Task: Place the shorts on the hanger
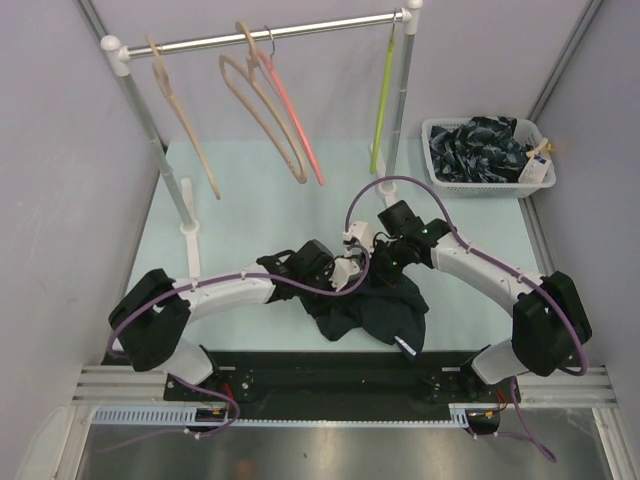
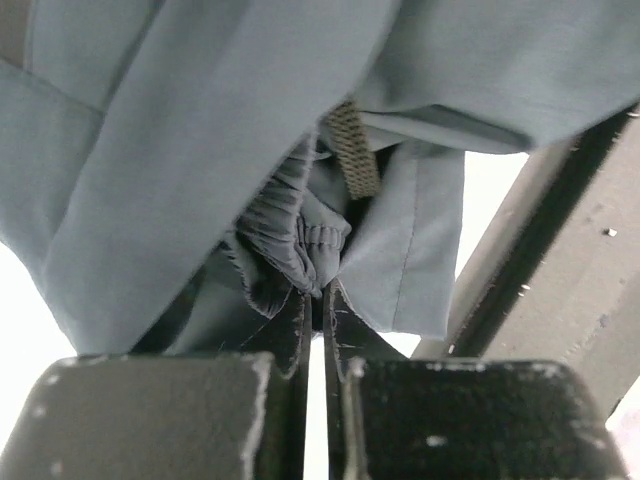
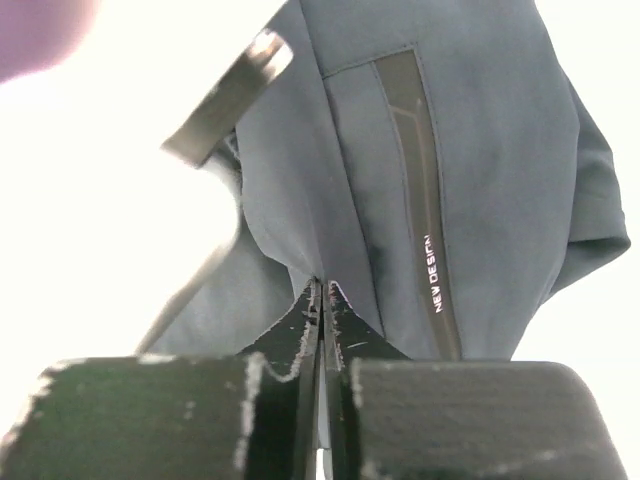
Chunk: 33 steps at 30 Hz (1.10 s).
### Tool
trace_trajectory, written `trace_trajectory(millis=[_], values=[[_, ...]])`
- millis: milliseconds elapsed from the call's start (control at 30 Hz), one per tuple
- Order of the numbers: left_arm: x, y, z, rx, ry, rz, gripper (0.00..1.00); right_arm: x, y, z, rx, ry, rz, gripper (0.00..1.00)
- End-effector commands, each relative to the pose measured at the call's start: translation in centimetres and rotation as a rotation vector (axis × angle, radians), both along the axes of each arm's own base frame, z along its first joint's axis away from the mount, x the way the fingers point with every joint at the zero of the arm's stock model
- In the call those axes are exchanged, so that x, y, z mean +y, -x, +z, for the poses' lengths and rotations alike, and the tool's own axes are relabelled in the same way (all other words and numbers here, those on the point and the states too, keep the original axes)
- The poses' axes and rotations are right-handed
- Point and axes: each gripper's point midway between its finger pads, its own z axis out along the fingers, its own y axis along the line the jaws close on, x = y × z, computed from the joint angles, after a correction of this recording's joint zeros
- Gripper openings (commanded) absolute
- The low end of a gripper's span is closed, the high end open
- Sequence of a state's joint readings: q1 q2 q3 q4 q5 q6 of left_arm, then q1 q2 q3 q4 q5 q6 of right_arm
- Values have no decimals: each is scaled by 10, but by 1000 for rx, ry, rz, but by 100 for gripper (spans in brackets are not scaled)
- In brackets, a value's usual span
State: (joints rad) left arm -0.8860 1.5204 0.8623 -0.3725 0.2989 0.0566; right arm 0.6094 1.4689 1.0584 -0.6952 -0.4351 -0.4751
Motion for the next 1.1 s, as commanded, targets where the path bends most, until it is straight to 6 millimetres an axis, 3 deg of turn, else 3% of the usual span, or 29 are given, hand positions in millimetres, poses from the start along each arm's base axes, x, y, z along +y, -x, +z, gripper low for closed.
trace_trajectory(millis=[0, 300, 467, 633, 767, 800, 933, 1067], values=[[-16, -7, 55, -120, 149, -65, 0, -4, -4, 9, -49, 7, -18, 0], [38, 26, 98, -301, 127, -253, 0, -45, -25, 48, -173, -5, -183, 0], [70, 36, 121, -448, 101, -365, 0, -65, -28, 50, -169, 23, -247, 0], [96, 41, 108, -476, 12, -409, 0, -75, -38, 27, -128, 109, -294, 0], [112, 42, 77, -456, -91, -456, 0, -70, -32, 6, -62, 149, -257, 0], [116, 42, 66, -450, -118, -465, 1, -67, -28, 4, -53, 153, -228, 4], [126, 38, 51, -464, -180, -495, 16, -65, -8, 12, -18, 105, -134, 64], [127, 61, 45, -365, -147, -567, 38, -70, 12, 39, -72, 27, -19, 76]])
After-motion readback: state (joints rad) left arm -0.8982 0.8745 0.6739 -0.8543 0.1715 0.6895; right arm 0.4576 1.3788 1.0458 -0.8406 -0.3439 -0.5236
